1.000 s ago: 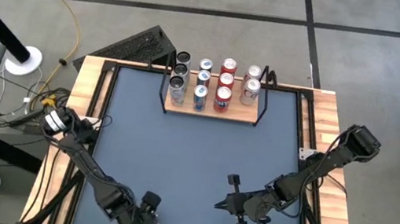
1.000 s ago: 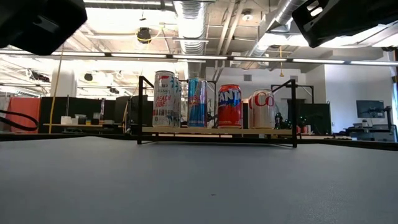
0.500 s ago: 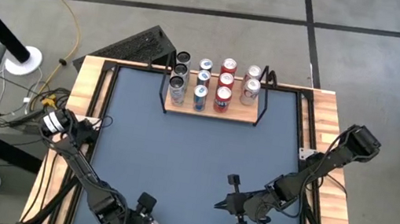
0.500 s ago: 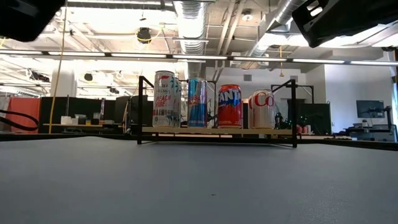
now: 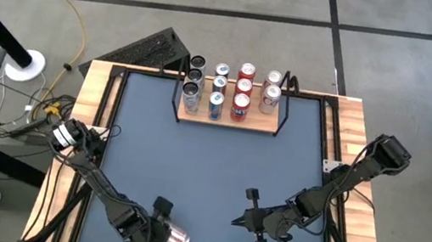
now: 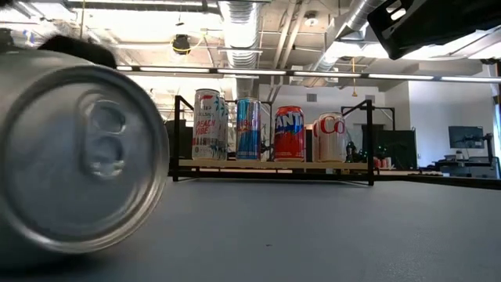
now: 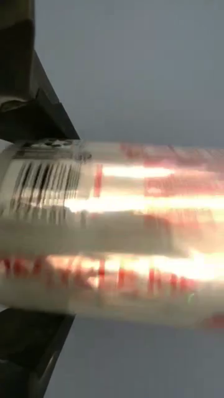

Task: Place canned beverage on shelf
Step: Put the silver soda can on the shelf aligned with the other silver soda cans

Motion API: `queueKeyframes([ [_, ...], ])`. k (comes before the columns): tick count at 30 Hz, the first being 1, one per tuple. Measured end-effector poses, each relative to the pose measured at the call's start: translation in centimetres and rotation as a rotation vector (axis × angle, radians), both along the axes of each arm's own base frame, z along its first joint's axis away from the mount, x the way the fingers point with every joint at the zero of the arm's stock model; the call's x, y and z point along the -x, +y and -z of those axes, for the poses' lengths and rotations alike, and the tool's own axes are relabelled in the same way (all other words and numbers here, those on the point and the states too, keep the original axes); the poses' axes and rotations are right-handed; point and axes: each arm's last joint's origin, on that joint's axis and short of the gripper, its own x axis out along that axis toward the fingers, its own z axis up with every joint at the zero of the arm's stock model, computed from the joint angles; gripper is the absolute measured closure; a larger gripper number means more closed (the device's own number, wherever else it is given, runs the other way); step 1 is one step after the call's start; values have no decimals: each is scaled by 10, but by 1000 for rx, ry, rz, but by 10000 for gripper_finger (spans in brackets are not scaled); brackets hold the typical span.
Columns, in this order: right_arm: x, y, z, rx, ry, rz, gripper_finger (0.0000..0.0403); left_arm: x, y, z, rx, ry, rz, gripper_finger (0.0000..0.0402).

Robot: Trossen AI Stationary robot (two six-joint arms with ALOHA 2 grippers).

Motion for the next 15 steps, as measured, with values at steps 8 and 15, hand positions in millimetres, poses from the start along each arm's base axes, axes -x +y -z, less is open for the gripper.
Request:
queueKeyframes([
  [8, 0, 0, 0, 0, 0, 0, 403, -6, 19, 0, -65, 66, -22, 106],
  [15, 0, 0, 0, 0, 0, 0, 403, -14, 20, -3, 27, 61, -29, 97],
])
